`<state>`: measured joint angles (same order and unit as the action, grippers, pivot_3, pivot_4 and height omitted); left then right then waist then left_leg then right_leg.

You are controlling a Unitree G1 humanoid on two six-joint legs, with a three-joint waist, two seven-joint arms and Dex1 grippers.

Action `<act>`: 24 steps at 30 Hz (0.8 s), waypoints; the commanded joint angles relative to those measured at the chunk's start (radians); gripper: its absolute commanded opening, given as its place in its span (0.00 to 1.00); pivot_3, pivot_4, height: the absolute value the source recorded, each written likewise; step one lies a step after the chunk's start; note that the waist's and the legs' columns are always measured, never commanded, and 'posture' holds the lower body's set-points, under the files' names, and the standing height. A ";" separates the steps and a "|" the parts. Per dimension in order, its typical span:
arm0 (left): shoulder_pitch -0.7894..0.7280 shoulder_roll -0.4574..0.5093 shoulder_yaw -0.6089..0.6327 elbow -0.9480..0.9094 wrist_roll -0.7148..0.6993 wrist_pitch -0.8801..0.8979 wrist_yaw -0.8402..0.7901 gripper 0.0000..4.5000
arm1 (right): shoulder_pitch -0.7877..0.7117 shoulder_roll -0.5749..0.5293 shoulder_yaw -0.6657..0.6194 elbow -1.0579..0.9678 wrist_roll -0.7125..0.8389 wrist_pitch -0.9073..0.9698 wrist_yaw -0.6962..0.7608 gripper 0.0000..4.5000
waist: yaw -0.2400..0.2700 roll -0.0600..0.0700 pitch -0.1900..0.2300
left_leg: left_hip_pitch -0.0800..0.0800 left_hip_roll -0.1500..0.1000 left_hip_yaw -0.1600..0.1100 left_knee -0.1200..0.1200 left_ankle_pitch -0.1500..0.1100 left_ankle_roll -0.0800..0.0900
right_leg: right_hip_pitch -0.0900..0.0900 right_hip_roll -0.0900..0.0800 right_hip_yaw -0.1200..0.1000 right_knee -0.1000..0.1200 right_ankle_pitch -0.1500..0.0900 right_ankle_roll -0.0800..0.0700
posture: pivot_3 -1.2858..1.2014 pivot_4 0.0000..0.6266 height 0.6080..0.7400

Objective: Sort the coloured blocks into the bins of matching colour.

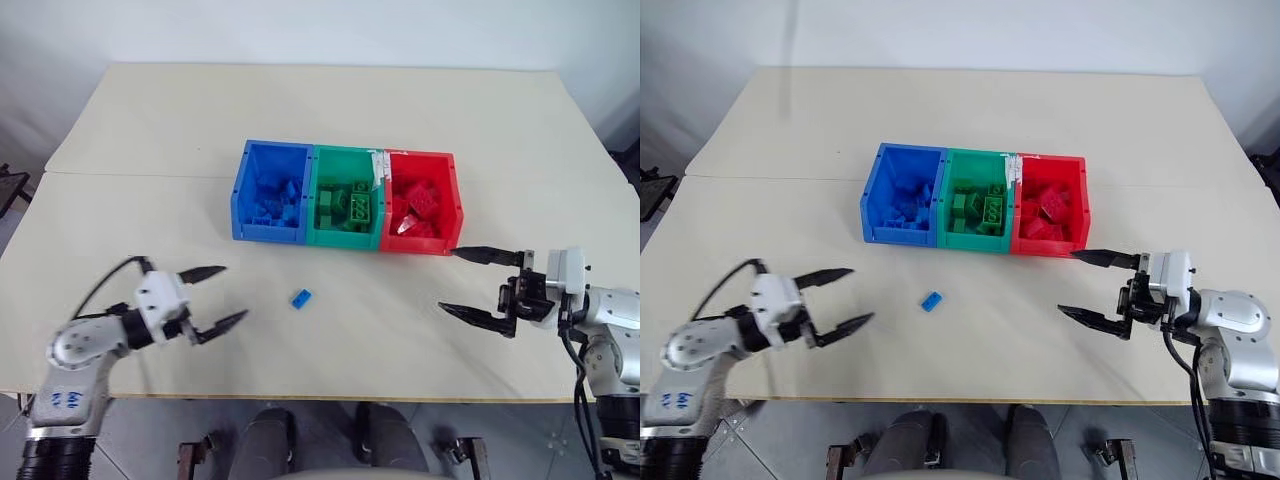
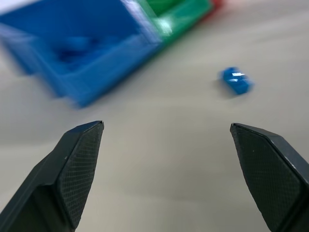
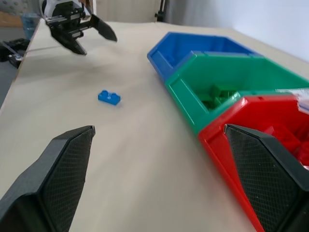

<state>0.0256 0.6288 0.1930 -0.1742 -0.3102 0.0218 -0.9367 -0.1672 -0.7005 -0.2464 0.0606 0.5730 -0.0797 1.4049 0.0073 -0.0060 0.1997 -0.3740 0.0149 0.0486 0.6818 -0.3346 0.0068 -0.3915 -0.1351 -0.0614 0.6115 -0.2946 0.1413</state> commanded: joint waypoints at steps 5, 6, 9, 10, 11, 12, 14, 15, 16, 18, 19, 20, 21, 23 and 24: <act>-0.113 -0.106 -0.227 -0.122 0.103 0.231 0.187 0.99 | 0.109 -0.027 -0.026 -0.155 0.039 0.017 0.003 1.00 | 0.003 0.000 0.000 | 0.000 0.000 0.000 0.000 0.000 0.000 | 0.000 0.001 0.000 0.000 0.000 0.000 | 0.52 0.24 1.00; -0.122 -0.116 -0.248 -0.122 0.118 0.253 0.204 0.99 | 0.120 -0.027 -0.024 -0.168 0.037 0.018 0.001 1.00 | 0.003 0.000 0.000 | 0.000 0.000 0.000 0.000 0.000 0.000 | 0.000 0.001 0.000 0.000 0.000 0.001 | 0.52 0.24 1.00; -0.158 -0.163 -0.304 -0.122 0.123 0.332 0.248 0.99 | 0.145 -0.018 -0.021 -0.203 0.035 0.020 -0.022 1.00 | -0.002 0.000 0.000 | 0.000 -0.001 0.001 0.000 0.000 0.000 | 0.000 0.003 0.001 0.000 0.000 0.001 | 0.52 0.24 1.00; -0.163 -0.172 -0.315 -0.120 0.127 0.348 0.257 0.99 | 0.153 -0.016 -0.021 -0.213 0.034 0.020 -0.029 1.00 | -0.002 0.000 0.000 | 0.001 -0.001 0.001 0.000 0.000 0.000 | 0.000 0.003 0.001 0.000 0.000 0.001 | 0.52 0.24 1.00; -0.164 -0.175 -0.321 -0.122 0.137 0.367 0.270 0.99 | 0.162 -0.014 -0.022 -0.224 0.035 0.021 -0.037 1.00 | -0.002 0.000 0.000 | 0.000 0.000 0.001 0.000 0.000 0.000 | 0.000 0.003 0.001 0.000 0.000 0.001 | 0.52 0.24 1.00; -0.164 -0.174 -0.324 -0.126 0.145 0.382 0.282 0.99 | 0.168 -0.014 -0.022 -0.233 0.036 0.022 -0.044 1.00 | -0.002 0.000 0.000 | 0.001 0.000 0.001 0.000 0.000 0.000 | 0.000 0.002 0.001 0.000 0.000 0.001 | 0.52 0.24 1.00; -0.158 -0.171 -0.328 -0.133 0.149 0.401 0.293 0.95 | 0.179 -0.015 -0.023 -0.246 0.039 0.023 -0.052 1.00 | -0.002 0.000 0.000 | 0.001 0.000 0.001 0.000 0.000 0.000 | 0.000 0.002 0.001 -0.001 0.000 0.000 | 0.52 0.24 1.00; -0.154 -0.170 -0.328 -0.137 0.150 0.405 0.297 0.90 | 0.182 -0.015 -0.022 -0.251 0.040 0.023 -0.055 1.00 | -0.002 0.000 0.000 | 0.001 0.000 0.001 0.000 0.000 0.000 | 0.000 0.002 0.001 -0.001 0.000 0.000 | 0.52 0.24 1.00; -0.146 -0.169 -0.329 -0.142 0.146 0.409 0.296 0.86 | 0.185 -0.014 -0.020 -0.257 0.043 0.021 -0.055 1.00 | -0.002 0.000 0.000 | 0.002 0.000 0.001 0.000 0.000 0.000 | 0.000 0.002 0.002 -0.002 0.000 0.000 | 0.52 0.24 1.00; -0.136 -0.167 -0.331 -0.150 0.142 0.411 0.295 0.72 | 0.189 -0.013 -0.013 -0.265 0.046 0.020 -0.054 1.00 | -0.003 0.000 0.000 | 0.002 0.000 0.001 0.000 0.000 0.000 | 0.000 0.001 0.003 -0.002 0.000 0.000 | 0.52 0.24 1.00; -0.133 -0.165 -0.332 -0.153 0.141 0.413 0.293 0.64 | 0.191 -0.011 -0.007 -0.268 0.047 0.021 -0.052 1.00 | -0.003 0.000 0.000 | 0.002 0.000 0.002 0.000 0.000 0.000 | 0.000 0.001 0.003 -0.002 0.000 0.000 | 0.52 0.24 1.00; -0.132 -0.165 -0.332 -0.155 0.140 0.414 0.293 0.57 | 0.191 -0.011 -0.003 -0.271 0.047 0.021 -0.051 1.00 | -0.003 0.000 0.000 | 0.002 0.000 0.002 0.000 0.000 0.000 | 0.000 0.001 0.003 -0.002 0.000 0.000 | 0.52 0.24 1.00; -0.131 -0.164 -0.332 -0.155 0.140 0.413 0.292 0.50 | 0.190 -0.010 0.001 -0.271 0.047 0.021 -0.050 1.00 | -0.003 0.000 0.000 | 0.002 0.000 0.002 0.000 0.000 0.000 | 0.000 0.001 0.003 -0.002 0.000 0.000 | 0.52 0.24 1.00; -0.134 -0.173 -0.318 -0.147 0.145 0.369 0.302 0.36 | 0.176 -0.007 0.010 -0.259 0.040 0.017 -0.052 1.00 | -0.003 0.000 0.000 | 0.003 0.000 0.002 0.000 0.000 0.000 | 0.000 0.001 0.003 -0.002 0.000 0.000 | 0.52 0.24 1.00; -0.135 -0.179 -0.311 -0.145 0.142 0.343 0.302 0.29 | 0.169 -0.005 0.011 -0.253 0.037 0.015 -0.054 1.00 | -0.003 0.000 0.000 | 0.003 0.000 0.002 0.000 0.000 0.000 | 0.000 0.001 0.003 -0.002 0.000 0.000 | 0.52 0.24 1.00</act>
<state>-0.1144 0.4543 -0.1341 -0.3041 -0.1663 0.4111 -0.6412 0.0125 -0.7111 -0.2372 -0.1811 0.5961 -0.0592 1.3532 0.0046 -0.0059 0.1996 -0.3715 0.0151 0.0506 0.6818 -0.3345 0.0064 -0.3913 -0.1340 -0.0580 0.6095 -0.2944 0.1417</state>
